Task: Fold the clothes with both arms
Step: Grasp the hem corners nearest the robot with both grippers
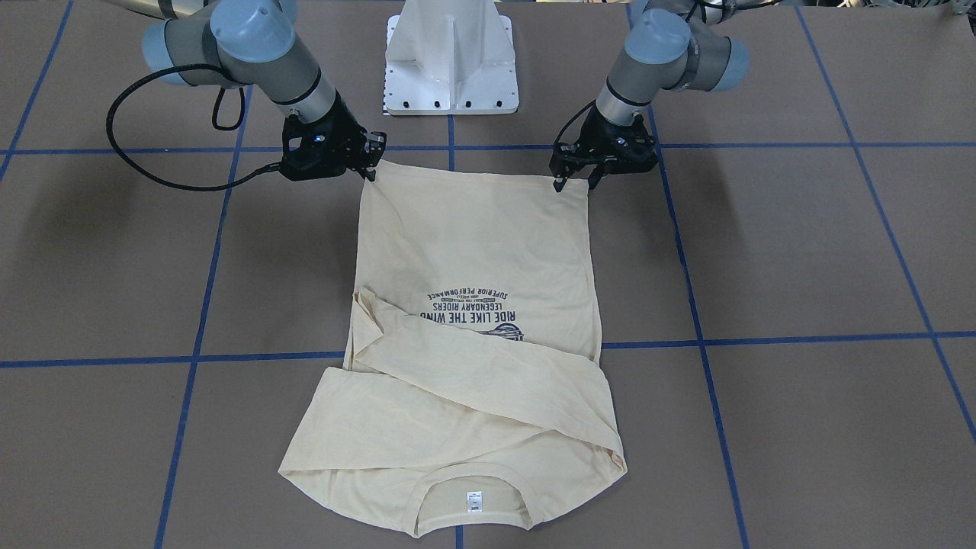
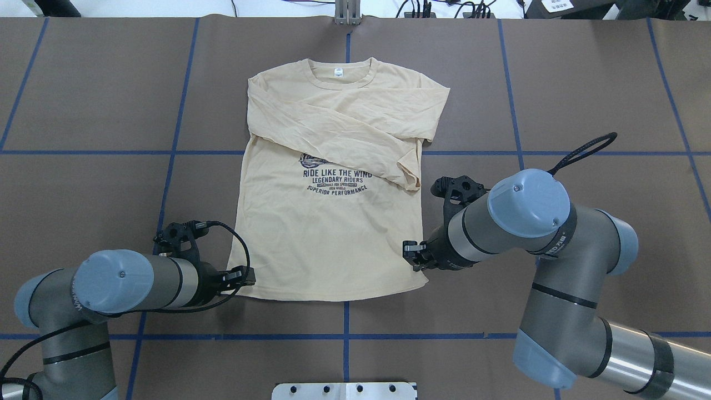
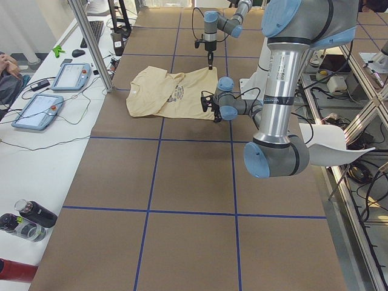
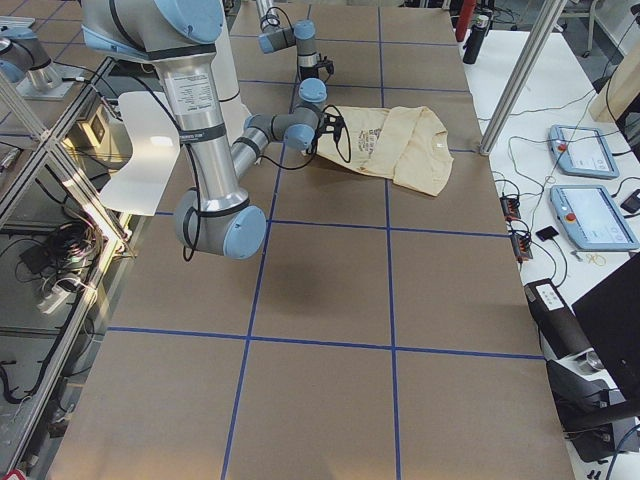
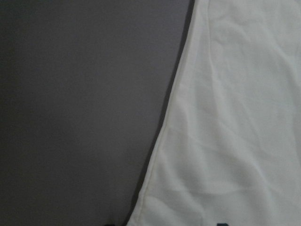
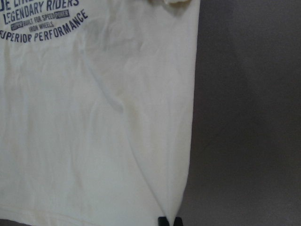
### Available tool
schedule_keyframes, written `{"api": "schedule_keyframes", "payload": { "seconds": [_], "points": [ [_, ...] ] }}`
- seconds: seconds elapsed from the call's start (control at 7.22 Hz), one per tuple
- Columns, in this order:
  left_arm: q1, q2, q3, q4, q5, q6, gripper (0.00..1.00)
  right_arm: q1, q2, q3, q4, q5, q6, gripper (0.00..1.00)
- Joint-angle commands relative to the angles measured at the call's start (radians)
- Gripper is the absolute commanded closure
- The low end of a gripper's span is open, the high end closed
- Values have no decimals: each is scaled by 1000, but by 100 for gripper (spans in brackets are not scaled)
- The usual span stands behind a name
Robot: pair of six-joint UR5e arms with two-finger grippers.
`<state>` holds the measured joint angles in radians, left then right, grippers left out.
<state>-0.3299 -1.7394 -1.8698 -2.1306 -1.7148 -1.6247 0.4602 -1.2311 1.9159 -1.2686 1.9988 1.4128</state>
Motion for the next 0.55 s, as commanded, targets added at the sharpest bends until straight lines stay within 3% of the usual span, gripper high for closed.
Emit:
{"api": "schedule_keyframes", "payload": {
  "seconds": [0.0, 0.42],
  "points": [
    [-1, -2, -8, 12, -5, 0, 100, 0, -1, 0, 0, 0, 0, 100],
    [-6, -5, -15, 24, -9, -1, 100, 0, -2, 0, 0, 2, 0, 100]
  ]
}}
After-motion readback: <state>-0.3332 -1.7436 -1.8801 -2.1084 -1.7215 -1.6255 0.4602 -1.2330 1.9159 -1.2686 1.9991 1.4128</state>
